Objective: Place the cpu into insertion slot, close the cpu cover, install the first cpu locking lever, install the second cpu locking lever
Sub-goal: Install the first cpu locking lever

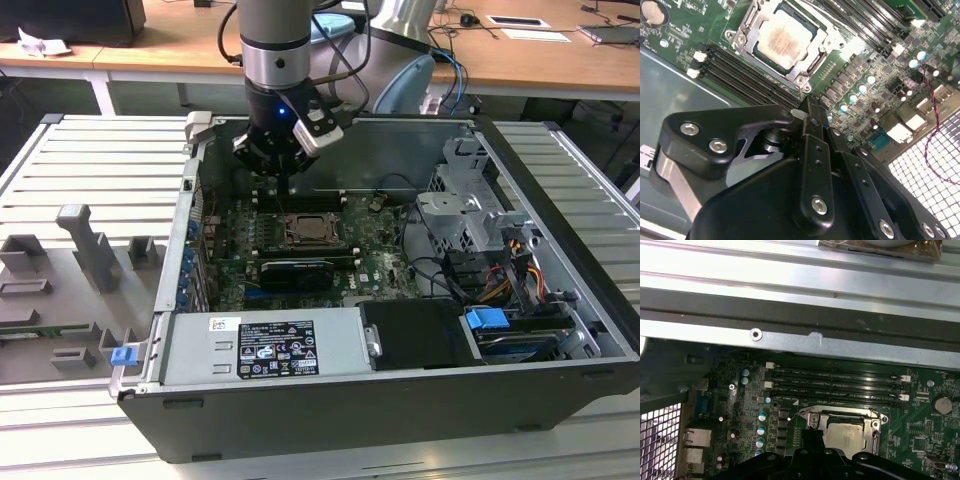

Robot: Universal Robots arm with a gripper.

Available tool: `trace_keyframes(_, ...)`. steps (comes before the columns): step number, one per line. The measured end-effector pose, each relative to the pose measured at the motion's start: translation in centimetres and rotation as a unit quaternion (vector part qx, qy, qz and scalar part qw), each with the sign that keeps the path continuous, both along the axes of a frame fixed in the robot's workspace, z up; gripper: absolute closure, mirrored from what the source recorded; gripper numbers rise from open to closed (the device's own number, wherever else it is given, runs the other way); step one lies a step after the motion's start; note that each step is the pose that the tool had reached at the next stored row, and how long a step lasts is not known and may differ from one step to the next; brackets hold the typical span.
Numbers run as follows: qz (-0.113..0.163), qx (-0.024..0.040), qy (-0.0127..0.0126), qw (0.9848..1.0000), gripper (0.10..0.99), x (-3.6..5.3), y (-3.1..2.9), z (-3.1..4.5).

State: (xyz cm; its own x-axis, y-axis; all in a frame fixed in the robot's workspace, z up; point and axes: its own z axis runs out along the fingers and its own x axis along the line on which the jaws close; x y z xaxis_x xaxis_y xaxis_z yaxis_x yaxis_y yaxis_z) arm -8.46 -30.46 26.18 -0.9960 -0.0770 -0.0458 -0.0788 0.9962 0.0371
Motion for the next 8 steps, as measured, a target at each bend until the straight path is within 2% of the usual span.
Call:
trace_keyframes(3, -0.015, 0.0, 0.0001, 0.9999, 0.98, -0.13, 0.0, -0.1)
trace_keyframes(8, -0.016, 0.0, 0.0, 0.9999, 0.98, -0.95, 0.0, -0.13)
